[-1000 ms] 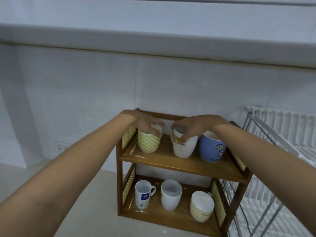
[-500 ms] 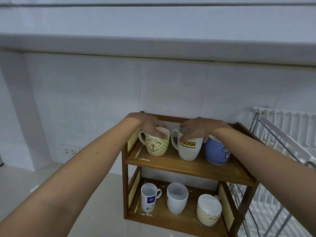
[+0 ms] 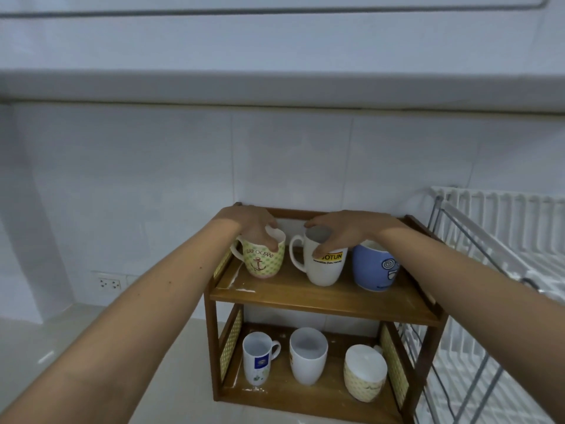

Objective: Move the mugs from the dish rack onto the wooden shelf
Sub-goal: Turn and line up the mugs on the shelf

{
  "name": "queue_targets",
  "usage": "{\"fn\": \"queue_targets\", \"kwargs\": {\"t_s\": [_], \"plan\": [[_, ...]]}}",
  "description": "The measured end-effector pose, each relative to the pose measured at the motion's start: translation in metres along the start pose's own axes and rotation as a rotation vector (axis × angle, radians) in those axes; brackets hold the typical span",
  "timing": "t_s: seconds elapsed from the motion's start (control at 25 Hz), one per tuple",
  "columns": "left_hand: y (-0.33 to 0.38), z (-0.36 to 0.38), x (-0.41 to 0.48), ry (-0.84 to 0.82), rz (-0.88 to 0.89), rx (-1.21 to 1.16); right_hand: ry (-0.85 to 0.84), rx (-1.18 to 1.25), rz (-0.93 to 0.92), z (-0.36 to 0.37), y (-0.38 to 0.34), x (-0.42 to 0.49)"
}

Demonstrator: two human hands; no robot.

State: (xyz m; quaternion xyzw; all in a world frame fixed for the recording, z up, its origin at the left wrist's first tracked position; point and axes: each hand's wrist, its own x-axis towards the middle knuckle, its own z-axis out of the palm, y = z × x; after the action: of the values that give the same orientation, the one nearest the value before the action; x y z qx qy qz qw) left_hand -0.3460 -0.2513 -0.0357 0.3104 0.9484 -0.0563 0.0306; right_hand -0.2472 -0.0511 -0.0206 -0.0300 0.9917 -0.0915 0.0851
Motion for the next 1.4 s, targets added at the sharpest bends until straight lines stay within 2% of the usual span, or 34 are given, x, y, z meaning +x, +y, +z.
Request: {"fn": "queue_targets", "kwargs": {"t_s": [0.08, 0.16, 0.24, 0.32, 0.52, 0.76, 0.88, 1.0, 1.12, 1.24, 1.4], "plan": [[0.007, -0.002, -0.001, -0.004, -0.015, 0.005, 0.116, 0.094, 0.024, -0.022, 0.008, -0.011], [0.023, -0.005, -0.001, 0.040, 0.051, -0.143, 0.189, 0.003, 0.154, -0.040, 0.021, -0.022], [0.045, -0.008, 0.000, 0.081, 0.173, -0.336, 0.075, -0.160, 0.359, -0.034, 0.032, -0.027], [0.069, -0.008, 0.003, 0.094, 0.224, -0.341, 0.019, -0.213, 0.456, -0.016, 0.040, -0.025], [0.100, -0.005, 0.011, 0.128, 0.171, -0.190, -0.030, -0.144, 0.413, -0.014, 0.051, -0.032], [0.099, -0.004, 0.011, 0.145, 0.170, -0.185, -0.001, -0.281, 0.460, -0.005, 0.045, -0.040], [0.100, -0.005, 0.010, 0.150, 0.182, -0.189, 0.000, -0.198, 0.488, 0.000, 0.044, -0.041], [0.101, -0.005, 0.011, 0.147, 0.180, -0.175, -0.077, -0.167, 0.461, -0.008, 0.042, -0.044], [0.102, -0.004, 0.012, 0.132, 0.166, -0.182, -0.272, -0.132, 0.399, -0.025, 0.040, -0.052], [0.101, -0.004, 0.013, 0.127, 0.159, -0.193, -0.219, 0.018, 0.344, -0.030, 0.041, -0.057], [0.100, -0.005, 0.014, 0.114, 0.153, -0.195, -0.186, -0.187, 0.458, -0.021, 0.040, -0.057]]}}
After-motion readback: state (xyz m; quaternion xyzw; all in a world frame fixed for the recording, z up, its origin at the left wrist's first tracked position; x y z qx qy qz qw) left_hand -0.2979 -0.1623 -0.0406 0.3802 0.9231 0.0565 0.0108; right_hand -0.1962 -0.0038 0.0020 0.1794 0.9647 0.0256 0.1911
